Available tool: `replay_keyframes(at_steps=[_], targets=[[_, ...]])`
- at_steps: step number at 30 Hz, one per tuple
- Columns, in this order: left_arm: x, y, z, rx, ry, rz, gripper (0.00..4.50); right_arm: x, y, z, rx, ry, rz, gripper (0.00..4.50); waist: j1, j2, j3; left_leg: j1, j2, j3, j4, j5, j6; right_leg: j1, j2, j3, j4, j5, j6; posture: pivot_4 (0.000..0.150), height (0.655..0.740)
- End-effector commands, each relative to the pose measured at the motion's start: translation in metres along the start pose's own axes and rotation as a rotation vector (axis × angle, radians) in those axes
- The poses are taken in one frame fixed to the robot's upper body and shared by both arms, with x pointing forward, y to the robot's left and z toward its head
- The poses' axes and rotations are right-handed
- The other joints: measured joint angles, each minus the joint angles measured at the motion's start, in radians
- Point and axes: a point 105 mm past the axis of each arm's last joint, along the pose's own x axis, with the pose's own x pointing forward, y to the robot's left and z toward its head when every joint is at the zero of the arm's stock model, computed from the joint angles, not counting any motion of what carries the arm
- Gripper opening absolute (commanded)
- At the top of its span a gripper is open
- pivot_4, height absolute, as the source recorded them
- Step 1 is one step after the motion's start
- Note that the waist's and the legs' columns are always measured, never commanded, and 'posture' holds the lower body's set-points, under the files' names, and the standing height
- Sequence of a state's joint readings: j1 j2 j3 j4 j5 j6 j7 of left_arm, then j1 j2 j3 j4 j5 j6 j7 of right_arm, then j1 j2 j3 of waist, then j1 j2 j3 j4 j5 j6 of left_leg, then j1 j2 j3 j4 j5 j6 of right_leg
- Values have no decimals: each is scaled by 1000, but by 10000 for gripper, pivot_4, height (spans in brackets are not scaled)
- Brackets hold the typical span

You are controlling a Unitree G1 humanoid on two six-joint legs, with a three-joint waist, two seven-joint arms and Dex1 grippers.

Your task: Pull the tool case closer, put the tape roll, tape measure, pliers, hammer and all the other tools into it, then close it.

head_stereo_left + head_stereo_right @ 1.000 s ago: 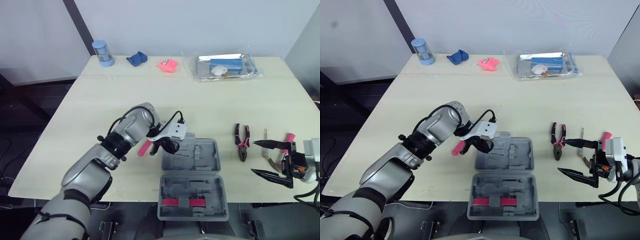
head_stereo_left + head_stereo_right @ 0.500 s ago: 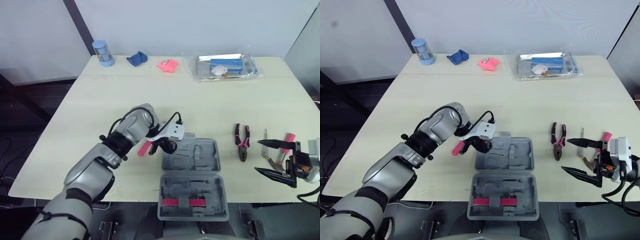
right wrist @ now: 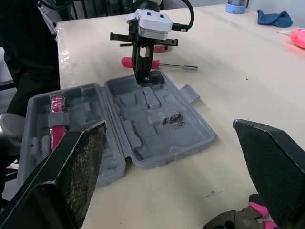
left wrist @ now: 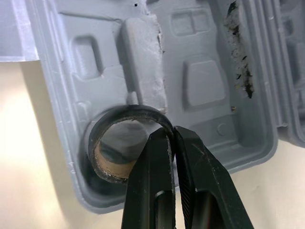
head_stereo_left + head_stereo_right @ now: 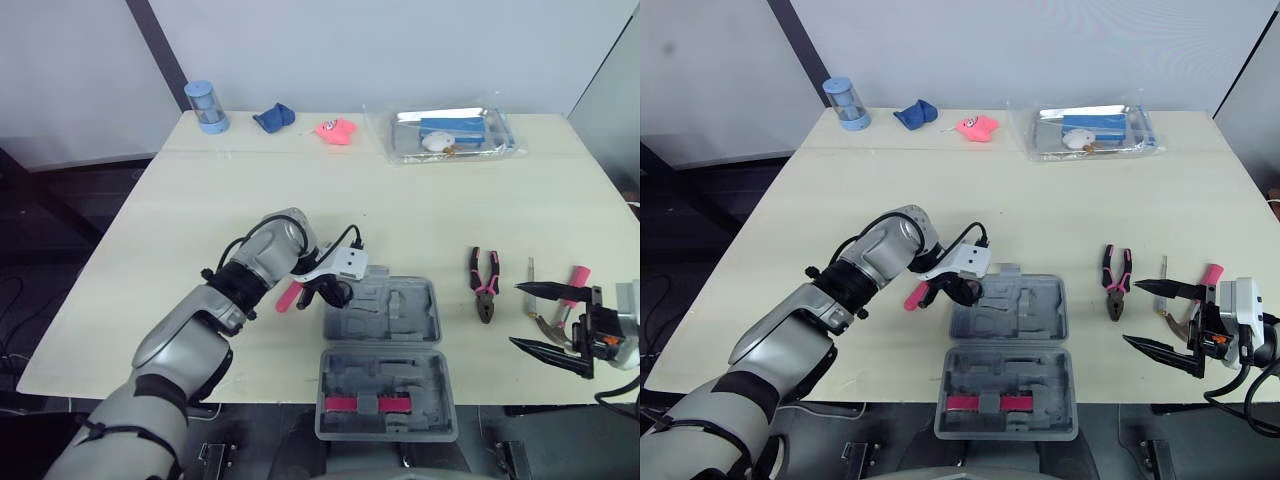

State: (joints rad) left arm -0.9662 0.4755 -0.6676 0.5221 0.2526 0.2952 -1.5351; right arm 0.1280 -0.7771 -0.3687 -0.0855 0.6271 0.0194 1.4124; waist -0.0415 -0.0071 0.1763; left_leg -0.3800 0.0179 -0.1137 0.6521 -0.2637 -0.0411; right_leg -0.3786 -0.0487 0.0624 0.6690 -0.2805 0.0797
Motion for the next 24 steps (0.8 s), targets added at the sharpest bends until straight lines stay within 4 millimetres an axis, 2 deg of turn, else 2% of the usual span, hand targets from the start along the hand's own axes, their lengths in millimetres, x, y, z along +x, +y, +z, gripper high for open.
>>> replay_keyframes(at_steps=[1, 17, 24], targets=[[-6, 6, 1, 14, 16, 32, 940, -3, -1, 11, -59, -7, -5, 45000, 0, 0, 0, 0, 0, 0, 0, 0, 0, 0, 0, 0, 0, 0, 0, 1500, 7400], [-5, 6, -2, 23, 29, 20, 940, -2, 0, 9, -62, -10, -13, 45000, 0, 0, 0, 0, 0, 0, 0, 0, 0, 0, 0, 0, 0, 0, 0, 1500, 7400], [-7, 8, 3, 26, 14, 22, 940, -1, 0, 9, -63, -12, -15, 45000, 0, 0, 0, 0, 0, 0, 0, 0, 0, 0, 0, 0, 0, 0, 0, 1500, 7400]])
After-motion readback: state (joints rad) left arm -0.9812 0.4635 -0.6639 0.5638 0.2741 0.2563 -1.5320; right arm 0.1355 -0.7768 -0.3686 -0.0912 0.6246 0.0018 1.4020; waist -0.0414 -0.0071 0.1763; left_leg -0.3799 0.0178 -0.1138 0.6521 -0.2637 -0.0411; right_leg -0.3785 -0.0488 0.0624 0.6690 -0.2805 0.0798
